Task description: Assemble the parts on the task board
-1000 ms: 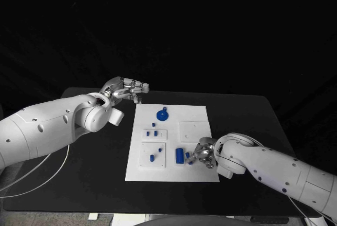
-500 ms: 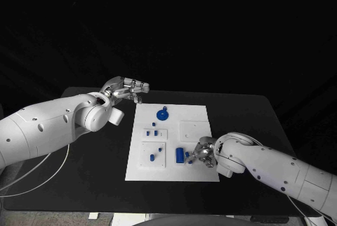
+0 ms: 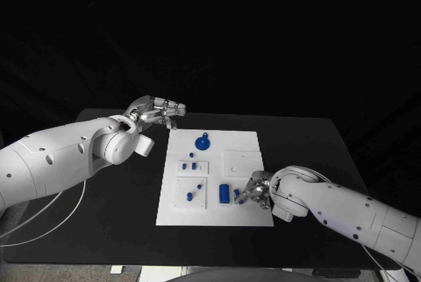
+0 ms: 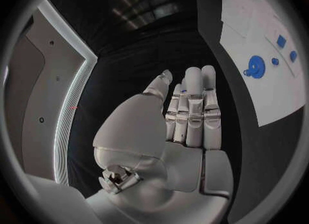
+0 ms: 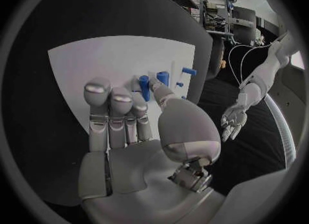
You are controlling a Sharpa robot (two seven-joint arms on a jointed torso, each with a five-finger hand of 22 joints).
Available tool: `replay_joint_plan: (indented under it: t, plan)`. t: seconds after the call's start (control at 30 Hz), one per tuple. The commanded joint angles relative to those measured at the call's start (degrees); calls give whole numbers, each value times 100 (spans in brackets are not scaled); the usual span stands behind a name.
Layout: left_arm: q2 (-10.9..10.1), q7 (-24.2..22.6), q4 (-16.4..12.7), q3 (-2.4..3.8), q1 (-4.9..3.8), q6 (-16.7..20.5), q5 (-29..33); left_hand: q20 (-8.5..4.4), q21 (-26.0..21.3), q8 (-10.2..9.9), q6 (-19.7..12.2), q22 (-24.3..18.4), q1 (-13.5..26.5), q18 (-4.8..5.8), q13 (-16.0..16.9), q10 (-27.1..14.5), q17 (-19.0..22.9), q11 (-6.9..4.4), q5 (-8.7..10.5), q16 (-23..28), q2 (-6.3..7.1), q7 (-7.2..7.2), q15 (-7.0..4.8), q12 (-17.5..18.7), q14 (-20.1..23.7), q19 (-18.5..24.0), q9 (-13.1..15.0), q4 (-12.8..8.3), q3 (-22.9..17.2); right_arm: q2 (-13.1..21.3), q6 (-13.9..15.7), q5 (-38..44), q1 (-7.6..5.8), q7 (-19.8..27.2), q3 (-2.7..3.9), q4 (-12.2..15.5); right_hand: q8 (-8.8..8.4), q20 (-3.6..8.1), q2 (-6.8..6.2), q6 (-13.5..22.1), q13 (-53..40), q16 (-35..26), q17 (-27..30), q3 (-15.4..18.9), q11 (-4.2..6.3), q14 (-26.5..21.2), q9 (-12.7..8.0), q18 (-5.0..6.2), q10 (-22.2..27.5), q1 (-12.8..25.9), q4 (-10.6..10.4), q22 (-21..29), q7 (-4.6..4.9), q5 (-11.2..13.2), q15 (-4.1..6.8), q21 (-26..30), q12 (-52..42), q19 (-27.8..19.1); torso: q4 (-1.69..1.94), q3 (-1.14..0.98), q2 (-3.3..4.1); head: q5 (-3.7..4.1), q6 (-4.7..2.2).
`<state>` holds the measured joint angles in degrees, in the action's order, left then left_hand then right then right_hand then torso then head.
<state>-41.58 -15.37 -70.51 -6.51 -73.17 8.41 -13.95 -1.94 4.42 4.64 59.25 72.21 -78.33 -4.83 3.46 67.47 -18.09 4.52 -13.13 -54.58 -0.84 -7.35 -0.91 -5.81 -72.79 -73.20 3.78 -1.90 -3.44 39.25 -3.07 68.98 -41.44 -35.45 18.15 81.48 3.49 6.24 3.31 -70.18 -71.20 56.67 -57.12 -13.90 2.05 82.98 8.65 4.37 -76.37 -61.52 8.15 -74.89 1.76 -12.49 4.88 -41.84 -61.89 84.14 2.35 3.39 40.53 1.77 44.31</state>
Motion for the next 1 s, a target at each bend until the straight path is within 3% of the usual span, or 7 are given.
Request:
replay_joint_plan:
  t: [0.03, 0.47, 1.0]
  plan:
    - [4, -19, -9, 2, -2, -87, 10, 0, -22, -4, -45, -5, -16, 43, -2, -42, -1, -5, -18, 13, -31, -3, 23, -22, -9, -18, 7, 41, 0, 29, 156, 60, 5, 68, 2, 69, 16, 37, 36, -41, -5, -15, 5, 14, 38, 1, 0, -77, -6, -43, 13, -3, 9, -21, 45, 9, 7, 296, -1, -5, 1, 4, -4]
    - [10, -8, -11, -1, -1, -97, 10, 1, -21, -3, -49, -18, -19, 44, -2, -47, 1, -3, -22, 15, -29, -3, 24, -25, -7, -18, 7, 65, 0, 60, 121, -9, 5, 69, 3, 137, 15, 43, 31, -51, -1, -27, 14, 4, 44, -1, -8, -74, -10, -34, 17, 6, 6, -16, 52, 9, 15, 297, -1, 1, 1, 21, -8]
    - [11, 22, -12, -5, -1, -123, 10, 3, -22, -2, -51, -31, -5, 45, -2, -53, 3, -2, -23, 15, -34, -2, 26, -28, -6, -16, 7, 104, 3, 23, -184, -21, 5, -72, 4, -42, 15, 41, 26, -43, 3, -31, 12, 34, 39, -1, -21, -76, 4, -2, -14, 21, 10, 33, 48, 29, 31, 291, 4, 6, -2, 13, 14]
